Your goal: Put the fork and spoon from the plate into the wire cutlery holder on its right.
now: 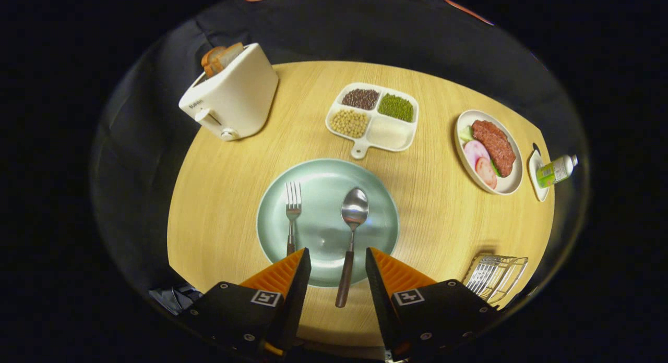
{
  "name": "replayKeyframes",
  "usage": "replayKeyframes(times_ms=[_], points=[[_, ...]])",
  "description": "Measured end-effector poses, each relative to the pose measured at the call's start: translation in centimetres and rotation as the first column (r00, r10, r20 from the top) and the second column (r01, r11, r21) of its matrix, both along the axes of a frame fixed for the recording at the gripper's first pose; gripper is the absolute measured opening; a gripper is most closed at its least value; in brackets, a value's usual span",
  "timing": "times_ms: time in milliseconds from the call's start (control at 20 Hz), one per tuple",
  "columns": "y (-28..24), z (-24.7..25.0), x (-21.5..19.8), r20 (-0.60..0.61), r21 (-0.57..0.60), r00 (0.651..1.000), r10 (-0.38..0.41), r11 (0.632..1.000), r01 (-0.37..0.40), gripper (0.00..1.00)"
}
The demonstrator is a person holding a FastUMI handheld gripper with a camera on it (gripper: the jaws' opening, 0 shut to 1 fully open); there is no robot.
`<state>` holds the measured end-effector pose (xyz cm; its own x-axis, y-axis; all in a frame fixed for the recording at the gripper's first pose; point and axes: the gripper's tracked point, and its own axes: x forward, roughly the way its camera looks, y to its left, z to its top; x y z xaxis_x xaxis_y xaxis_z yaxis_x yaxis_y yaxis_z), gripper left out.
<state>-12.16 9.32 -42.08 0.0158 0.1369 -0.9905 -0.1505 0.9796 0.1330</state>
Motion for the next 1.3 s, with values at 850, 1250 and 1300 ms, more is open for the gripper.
replayKeyframes(times_ms=[850, 1250, 1300], points=[[-0.7, -6.8, -1.6, -0.115, -0.035, 0.986, -0.119, 0.993, 0.115, 0.08], [-0.1, -5.0, -0.9, -0.039, 0.085, 0.979, -0.200, 0.976, 0.203, 0.04], [-0.2, -4.4, -0.7, -0.019, 0.093, 0.980, -0.199, 0.975, 0.200, 0.04]])
